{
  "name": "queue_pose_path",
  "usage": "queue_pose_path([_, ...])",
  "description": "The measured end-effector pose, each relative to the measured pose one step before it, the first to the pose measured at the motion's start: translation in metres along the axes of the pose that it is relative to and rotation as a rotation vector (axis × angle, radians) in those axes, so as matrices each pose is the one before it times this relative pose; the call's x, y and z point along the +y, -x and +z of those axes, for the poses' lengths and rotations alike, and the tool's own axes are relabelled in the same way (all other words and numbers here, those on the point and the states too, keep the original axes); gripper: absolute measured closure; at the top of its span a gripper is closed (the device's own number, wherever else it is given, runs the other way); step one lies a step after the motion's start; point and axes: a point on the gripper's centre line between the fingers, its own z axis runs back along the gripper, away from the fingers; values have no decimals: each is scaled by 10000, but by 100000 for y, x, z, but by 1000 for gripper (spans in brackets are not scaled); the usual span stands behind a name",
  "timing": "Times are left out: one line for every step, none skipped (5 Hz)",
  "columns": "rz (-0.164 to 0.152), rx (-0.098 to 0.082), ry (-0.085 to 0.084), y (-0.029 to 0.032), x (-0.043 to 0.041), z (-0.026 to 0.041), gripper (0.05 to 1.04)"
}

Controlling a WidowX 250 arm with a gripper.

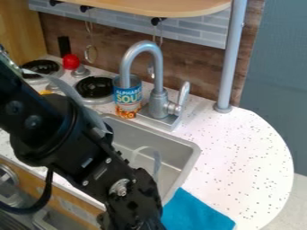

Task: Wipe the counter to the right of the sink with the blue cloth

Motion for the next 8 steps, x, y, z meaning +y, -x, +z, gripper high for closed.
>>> queue_pose_path([13,119,-33,176,72,-183,78])
queue_pose_path([150,-149,137,-1118,1,199,78])
queue_pose_path([143,-200,151,-2088,-577,8,79])
queue_pose_path([61,24,113,-1164,-356,-280,79])
queue_pose_path([52,-134,-43,-1138,-306,-828,78])
queue_pose_path([-9,-194,-77,-949,-410,-873,78])
queue_pose_path([-10,-25,-72,-992,-410,-1091,78])
queue_pose_path([107,-60,-73,-1109,-216,-796,78])
